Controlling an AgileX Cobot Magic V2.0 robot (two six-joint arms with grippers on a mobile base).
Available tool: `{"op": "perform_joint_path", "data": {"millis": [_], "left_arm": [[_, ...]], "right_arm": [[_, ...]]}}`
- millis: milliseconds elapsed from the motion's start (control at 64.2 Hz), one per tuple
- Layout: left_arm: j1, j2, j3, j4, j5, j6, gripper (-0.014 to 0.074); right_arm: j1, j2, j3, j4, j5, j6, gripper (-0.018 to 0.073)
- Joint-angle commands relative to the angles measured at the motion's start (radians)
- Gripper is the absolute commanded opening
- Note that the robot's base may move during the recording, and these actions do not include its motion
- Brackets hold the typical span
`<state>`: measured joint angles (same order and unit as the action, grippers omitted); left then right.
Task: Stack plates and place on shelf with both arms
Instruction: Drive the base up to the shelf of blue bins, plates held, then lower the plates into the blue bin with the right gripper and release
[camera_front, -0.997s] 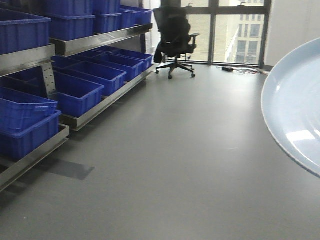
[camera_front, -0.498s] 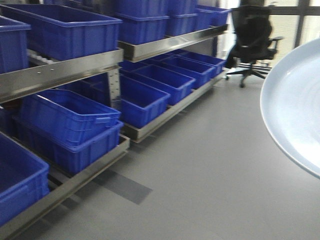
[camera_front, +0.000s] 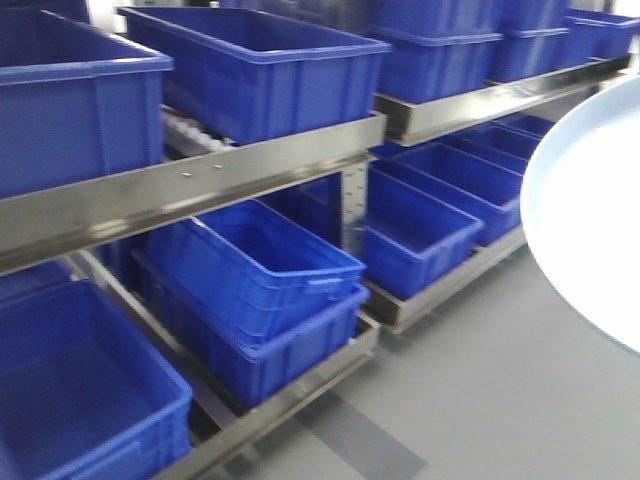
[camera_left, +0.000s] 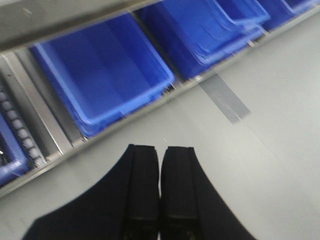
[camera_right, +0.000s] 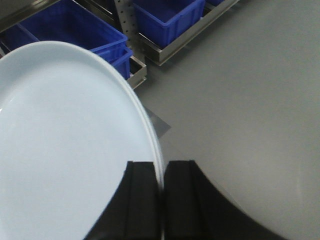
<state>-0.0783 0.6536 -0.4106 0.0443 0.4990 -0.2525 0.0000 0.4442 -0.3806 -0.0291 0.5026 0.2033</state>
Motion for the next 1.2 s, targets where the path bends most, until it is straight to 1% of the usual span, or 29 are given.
{"op": "perform_joint_path", "data": {"millis": [0,1184], "left_arm": [[-0.008,0.004,-0.029,0.000,-0.074,-0.004,0.0097],[-0.008,0.004,-0.029,0.000,-0.074,-0.004,0.0097]], "right_arm": [[-0.005,0.001,-0.029,0.000,-0.093,-0.001,0.0057],[-0.005,0.001,-0.029,0.000,-0.093,-0.001,0.0057]]}}
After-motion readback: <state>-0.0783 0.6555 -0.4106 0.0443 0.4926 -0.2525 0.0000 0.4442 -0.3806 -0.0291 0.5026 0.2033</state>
